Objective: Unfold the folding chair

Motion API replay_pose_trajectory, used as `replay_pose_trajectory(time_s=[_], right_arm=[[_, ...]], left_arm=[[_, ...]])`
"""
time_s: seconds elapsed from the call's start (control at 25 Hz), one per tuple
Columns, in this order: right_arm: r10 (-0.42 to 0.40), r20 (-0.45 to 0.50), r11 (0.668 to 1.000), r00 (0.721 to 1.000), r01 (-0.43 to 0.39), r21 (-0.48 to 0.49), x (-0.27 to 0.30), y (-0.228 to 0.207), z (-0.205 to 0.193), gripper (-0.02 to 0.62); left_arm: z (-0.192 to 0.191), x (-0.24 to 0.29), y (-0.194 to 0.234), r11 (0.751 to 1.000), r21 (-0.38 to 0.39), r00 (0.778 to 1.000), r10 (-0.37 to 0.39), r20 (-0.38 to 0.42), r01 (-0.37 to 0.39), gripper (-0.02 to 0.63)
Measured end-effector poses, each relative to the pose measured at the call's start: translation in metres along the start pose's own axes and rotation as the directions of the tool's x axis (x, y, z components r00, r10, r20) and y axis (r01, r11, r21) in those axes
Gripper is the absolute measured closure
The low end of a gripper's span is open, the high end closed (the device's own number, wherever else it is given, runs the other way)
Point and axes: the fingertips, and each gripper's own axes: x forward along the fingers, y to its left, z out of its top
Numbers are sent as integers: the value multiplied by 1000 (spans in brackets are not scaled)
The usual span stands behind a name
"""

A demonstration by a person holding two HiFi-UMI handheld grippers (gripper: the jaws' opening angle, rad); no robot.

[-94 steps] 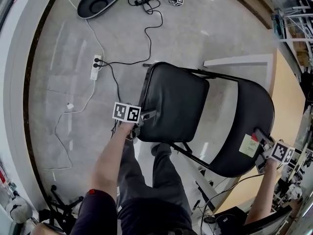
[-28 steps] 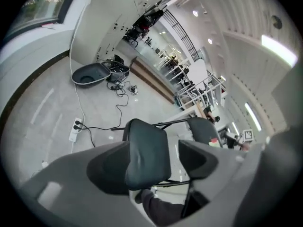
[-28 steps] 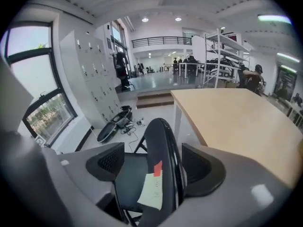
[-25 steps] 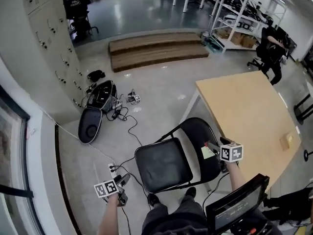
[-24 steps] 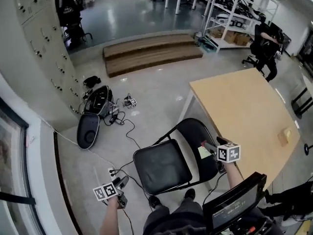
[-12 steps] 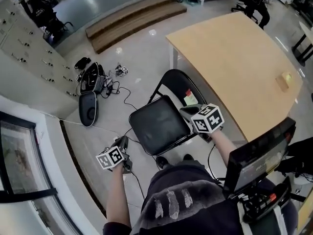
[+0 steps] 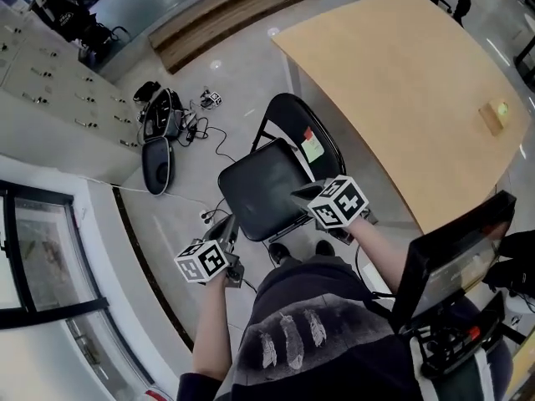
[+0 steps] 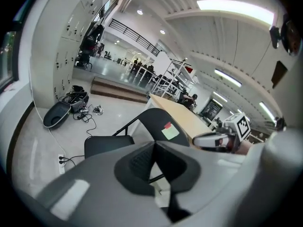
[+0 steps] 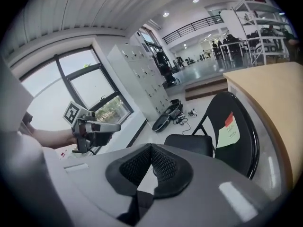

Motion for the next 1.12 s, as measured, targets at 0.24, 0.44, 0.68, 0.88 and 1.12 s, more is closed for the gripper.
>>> replay_pose_trajectory(time_s=[0.24,0.44,0.68,0.88,1.12], right_arm=[[101,-30,995,994,-100,12,-5,24,-26,594],[214,-118,975,970,-220,-39,4,64,-46,594],[255,-222,947,941,-289,-141,23,95,-53,594],[252,-285,927,925,-316,-204,43,130,-46,594],[212,-268,924,940,-282,-259,80,187,-25,594]], left_arm=[[8,-24,-35,1000,1,997,23,76,-23,605],[-12,-41,-35,998,-16,995,58,77,-57,606],[-29,-55,-22,995,-63,992,77,104,-71,604],[-36,-91,-3,992,-103,983,91,160,-75,604],[-36,-129,34,994,-102,975,-11,222,35,604]])
